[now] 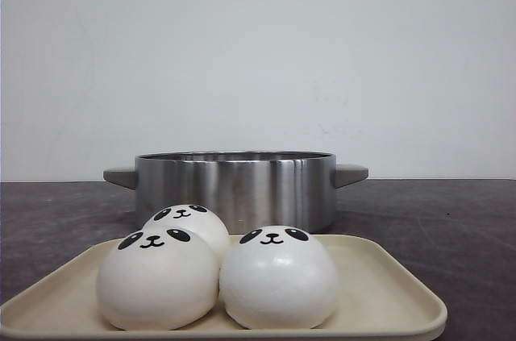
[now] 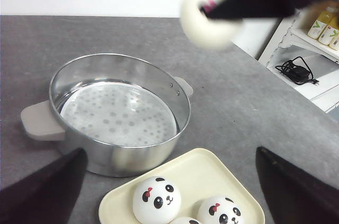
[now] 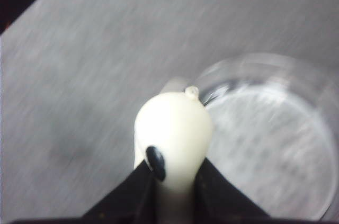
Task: Steam buns
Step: 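Close the right gripper on the panda bun and lift it, then lower the held bun into the steel pot and open the right gripper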
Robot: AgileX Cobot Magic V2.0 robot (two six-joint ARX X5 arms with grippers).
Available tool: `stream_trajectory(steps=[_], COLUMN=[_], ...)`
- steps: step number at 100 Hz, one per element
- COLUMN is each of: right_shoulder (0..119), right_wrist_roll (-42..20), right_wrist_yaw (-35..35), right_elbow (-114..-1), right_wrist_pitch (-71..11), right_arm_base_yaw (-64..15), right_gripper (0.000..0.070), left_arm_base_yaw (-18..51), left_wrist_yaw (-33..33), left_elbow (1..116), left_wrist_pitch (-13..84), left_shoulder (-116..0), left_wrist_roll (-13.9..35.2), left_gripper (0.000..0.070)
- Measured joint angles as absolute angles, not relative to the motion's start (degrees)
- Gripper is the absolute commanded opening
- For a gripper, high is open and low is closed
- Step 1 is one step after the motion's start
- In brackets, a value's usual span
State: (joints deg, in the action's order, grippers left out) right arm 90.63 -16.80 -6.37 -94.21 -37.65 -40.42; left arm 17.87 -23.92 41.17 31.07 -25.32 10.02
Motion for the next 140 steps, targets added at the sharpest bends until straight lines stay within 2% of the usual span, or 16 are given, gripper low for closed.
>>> stream_trajectory(steps=[33, 74, 78, 89, 95, 140], right_shoulder=[107.61, 119.35, 119.70, 120.05, 120.05, 120.05], right_wrist_roll=[-16.23, -15.86, -15.86, -15.86, -15.86, -17.74], right_wrist_yaw=[-6.02, -5.91, -5.72, -3.86, -2.72, -1.98], right_elbow=[-94.65, -94.59, -94.59, -94.56, -94.56, -94.98], right_wrist_pitch=[-29.50, -24.49, -24.49, -25.28, -25.26, -26.63], right_arm_base_yaw=[-32.38, -30.96, -30.96, -30.96, -30.98, -30.96], right_gripper=[0.0007, 0.0012, 0.0039, 0.0228, 0.0280, 0.0290], left_arm_base_yaw=[17.87, 17.87, 17.87, 17.87, 17.87, 17.87], left_wrist_yaw=[-23.88, -23.88, -23.88, -23.88, -23.88, -23.88], left_elbow=[41.17, 41.17, 41.17, 41.17, 41.17, 41.17], left_wrist_pitch=[31.09, 31.16, 31.33, 32.38, 32.86, 32.84], left_shoulder=[-25.32, -25.32, -25.32, -25.32, -25.32, -25.32], left_wrist_roll=[10.02, 10.02, 10.04, 10.02, 10.02, 10.04], left_gripper=[0.0595, 0.0595, 0.0596, 0.0596, 0.0596, 0.0596])
